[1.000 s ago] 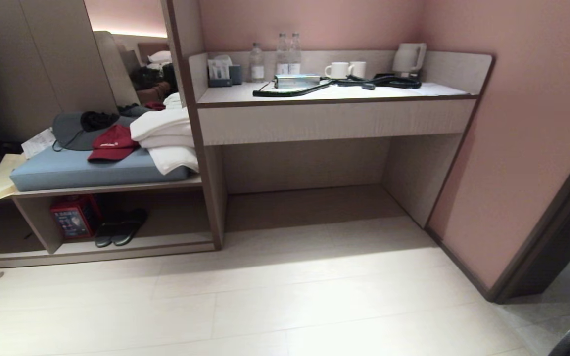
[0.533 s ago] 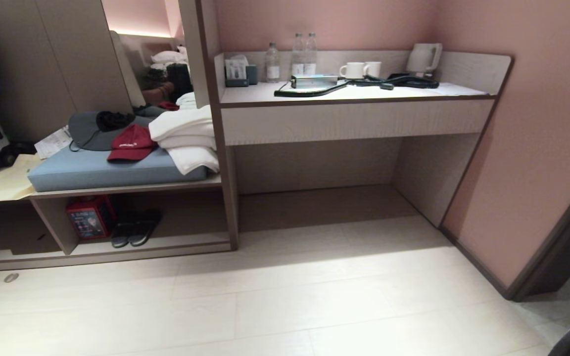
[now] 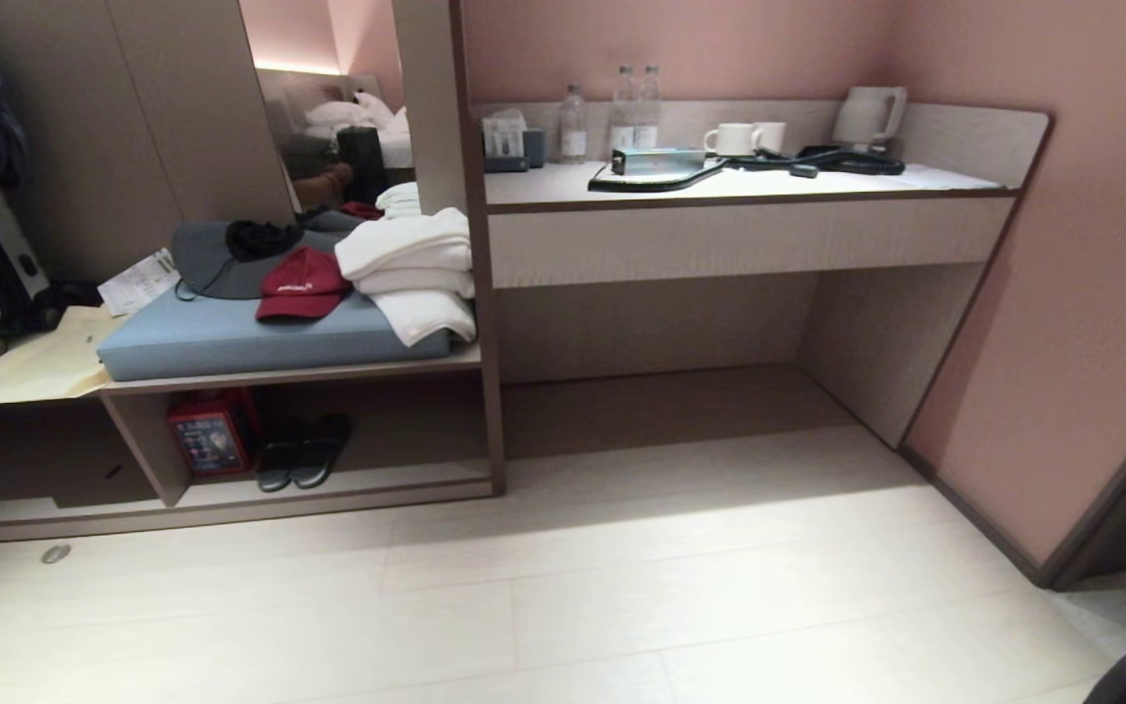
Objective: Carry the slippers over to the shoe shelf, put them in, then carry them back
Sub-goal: Place the slippers into the shoe cabinet
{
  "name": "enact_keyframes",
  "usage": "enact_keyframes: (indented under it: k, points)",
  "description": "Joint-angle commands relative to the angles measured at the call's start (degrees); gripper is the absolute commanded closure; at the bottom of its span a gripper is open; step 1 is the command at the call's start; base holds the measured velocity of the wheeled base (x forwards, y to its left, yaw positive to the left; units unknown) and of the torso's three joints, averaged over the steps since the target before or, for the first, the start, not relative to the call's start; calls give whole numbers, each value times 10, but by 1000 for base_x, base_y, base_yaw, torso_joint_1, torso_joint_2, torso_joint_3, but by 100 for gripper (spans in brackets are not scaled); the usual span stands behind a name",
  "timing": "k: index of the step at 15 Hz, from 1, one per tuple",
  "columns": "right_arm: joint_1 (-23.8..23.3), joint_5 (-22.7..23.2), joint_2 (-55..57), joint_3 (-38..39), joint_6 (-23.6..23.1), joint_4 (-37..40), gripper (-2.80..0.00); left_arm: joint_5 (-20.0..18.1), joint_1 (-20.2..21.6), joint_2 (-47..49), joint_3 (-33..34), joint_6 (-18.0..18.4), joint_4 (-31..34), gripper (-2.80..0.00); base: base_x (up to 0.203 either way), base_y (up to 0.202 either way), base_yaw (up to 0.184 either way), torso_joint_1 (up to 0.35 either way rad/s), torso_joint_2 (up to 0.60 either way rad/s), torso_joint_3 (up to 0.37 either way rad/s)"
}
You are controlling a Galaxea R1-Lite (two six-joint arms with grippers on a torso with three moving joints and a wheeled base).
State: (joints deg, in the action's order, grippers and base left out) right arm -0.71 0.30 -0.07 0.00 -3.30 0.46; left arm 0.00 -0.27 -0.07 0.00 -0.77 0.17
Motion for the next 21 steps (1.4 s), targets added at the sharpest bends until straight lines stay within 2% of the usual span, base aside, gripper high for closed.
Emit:
enact_keyframes:
  k: [1,21]
  points:
    - [0,0,-2,1,0,1,0,0,0,1,1,0,0,0,0,195,0,2,-2,-2]
    - [0,2,-2,1,1,1,0,0,0,1,1,-2,0,0,0,196,-2,2,2,2]
